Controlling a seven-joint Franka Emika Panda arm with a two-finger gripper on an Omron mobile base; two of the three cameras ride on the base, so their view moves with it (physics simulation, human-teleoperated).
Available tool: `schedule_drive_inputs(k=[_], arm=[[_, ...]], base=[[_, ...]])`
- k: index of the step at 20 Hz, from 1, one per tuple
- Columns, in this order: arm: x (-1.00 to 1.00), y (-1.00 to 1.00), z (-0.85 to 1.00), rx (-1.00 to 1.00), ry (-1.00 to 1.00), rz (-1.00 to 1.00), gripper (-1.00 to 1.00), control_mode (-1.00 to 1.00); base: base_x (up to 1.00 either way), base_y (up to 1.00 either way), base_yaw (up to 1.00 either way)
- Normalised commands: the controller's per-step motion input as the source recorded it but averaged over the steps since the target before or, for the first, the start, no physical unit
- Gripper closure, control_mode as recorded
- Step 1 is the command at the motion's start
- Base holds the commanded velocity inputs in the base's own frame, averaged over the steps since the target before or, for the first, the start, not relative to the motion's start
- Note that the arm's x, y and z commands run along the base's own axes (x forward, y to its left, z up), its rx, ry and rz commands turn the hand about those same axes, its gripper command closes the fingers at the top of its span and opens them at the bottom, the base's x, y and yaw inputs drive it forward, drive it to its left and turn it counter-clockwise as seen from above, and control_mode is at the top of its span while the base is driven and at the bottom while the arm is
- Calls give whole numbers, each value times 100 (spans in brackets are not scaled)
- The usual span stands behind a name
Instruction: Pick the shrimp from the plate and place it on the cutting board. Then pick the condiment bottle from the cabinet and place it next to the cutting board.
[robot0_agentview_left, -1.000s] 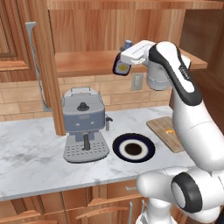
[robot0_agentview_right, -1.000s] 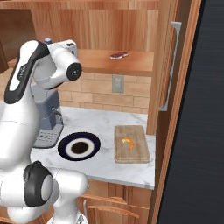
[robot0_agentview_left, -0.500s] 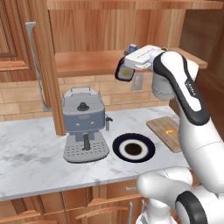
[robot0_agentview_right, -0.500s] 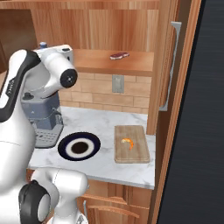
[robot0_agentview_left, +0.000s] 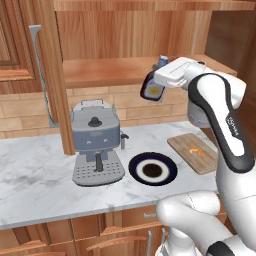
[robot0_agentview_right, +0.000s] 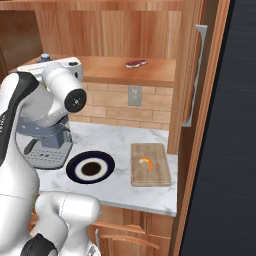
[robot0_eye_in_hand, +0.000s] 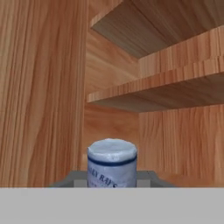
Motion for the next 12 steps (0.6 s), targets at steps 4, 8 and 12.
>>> schedule_drive_inputs(k=[4,8,12], arm=[[-48,-21,0,0,0,0,100,-100],[-46,-19,0,0,0,0,100,-100],[-41,-17,0,-1,0,0,100,-100]], base=[[0,0,0],[0,0,0],[0,0,0]])
